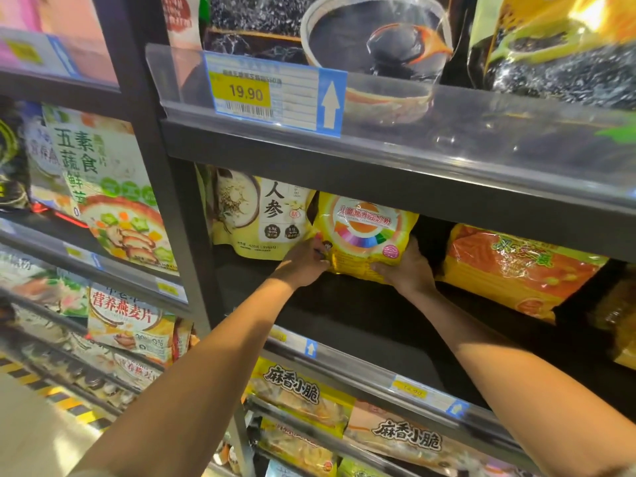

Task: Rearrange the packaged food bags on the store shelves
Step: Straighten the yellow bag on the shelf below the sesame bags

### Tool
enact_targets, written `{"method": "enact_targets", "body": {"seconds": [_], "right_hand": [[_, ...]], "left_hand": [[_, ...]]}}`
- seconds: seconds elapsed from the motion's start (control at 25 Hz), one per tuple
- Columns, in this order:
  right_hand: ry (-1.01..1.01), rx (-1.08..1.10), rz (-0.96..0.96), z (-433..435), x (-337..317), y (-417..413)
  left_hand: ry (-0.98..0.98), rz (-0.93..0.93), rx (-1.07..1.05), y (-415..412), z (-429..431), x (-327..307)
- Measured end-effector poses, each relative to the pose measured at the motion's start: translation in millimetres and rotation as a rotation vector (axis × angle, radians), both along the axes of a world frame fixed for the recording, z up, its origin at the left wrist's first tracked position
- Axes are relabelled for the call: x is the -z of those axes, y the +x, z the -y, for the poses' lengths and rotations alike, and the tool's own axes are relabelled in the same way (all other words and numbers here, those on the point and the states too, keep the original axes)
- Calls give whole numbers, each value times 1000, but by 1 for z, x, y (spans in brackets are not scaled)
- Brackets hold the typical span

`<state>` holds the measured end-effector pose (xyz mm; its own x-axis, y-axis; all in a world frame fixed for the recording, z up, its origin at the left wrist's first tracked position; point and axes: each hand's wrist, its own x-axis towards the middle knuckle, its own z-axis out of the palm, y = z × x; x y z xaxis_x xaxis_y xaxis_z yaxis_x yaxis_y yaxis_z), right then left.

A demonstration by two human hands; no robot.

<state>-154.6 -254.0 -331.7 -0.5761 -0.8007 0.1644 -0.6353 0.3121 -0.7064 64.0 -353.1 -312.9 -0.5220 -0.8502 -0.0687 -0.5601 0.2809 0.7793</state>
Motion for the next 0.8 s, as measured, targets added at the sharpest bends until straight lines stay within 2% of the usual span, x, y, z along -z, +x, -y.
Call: {"method": "enact_targets", "body": {"seconds": [0.24, 0.36, 0.56, 0.68, 0.8], "right_hand": [[47, 13, 26, -22, -11, 10], [156, 54, 1, -44, -16, 17], [215, 29, -22, -83, -18, 37], [239, 29, -34, -106, -27, 63], [216, -28, -168, -131, -36, 100]], "left_hand": [[16, 79, 87, 18, -24, -15], [-132, 165, 35, 28, -46, -23], [-399, 197, -124, 68, -99, -28], [-611, 146, -120, 97, -143, -25], [-787, 111, -153, 139, -183, -22]]}}
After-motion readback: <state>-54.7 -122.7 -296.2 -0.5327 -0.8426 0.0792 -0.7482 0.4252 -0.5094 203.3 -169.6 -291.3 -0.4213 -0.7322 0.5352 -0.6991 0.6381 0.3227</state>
